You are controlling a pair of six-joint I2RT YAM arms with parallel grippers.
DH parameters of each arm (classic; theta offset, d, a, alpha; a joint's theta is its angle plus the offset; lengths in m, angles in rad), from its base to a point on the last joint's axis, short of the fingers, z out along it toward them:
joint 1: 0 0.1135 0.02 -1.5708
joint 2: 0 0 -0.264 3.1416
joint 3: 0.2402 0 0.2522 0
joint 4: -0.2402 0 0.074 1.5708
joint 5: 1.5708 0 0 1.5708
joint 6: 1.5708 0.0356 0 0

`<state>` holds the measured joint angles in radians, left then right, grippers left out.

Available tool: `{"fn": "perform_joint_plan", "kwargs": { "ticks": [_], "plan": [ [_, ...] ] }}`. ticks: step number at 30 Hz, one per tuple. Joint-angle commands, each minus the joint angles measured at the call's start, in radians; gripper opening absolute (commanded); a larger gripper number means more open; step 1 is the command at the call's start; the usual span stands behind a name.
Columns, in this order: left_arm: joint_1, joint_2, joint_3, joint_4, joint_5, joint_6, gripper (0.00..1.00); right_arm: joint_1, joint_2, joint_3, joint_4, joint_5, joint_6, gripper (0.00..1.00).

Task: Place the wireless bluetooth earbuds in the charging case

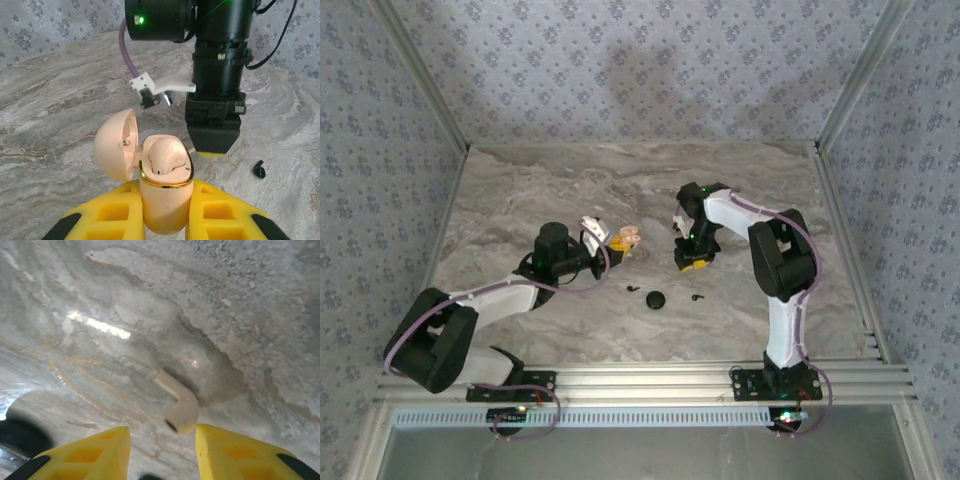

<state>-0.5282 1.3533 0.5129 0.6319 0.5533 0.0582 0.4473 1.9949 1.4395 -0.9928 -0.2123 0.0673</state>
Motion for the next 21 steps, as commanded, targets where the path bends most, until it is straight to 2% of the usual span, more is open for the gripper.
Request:
{"fn": "perform_joint_plan", "kwargs": {
  "ticks": [1,5,9,21],
  "plan": [
    [0.006,0.004,0.02,0.032,0.029,-0.01,0.11,0.02,-0.074,0.023,-0.039,0.049,0.032,0.41],
    [0.008,-0.003,0.02,0.024,0.025,-0.004,0.11,0.033,-0.068,0.064,-0.046,0.065,0.008,0.42],
    [0.007,-0.008,0.018,0.021,0.022,-0.003,0.11,0.035,0.003,0.147,-0.07,0.063,-0.022,0.42],
    [0.008,-0.017,0.019,0.005,0.016,0.003,0.11,0.04,0.12,0.193,-0.08,0.054,-0.021,0.42]
  ]
}}
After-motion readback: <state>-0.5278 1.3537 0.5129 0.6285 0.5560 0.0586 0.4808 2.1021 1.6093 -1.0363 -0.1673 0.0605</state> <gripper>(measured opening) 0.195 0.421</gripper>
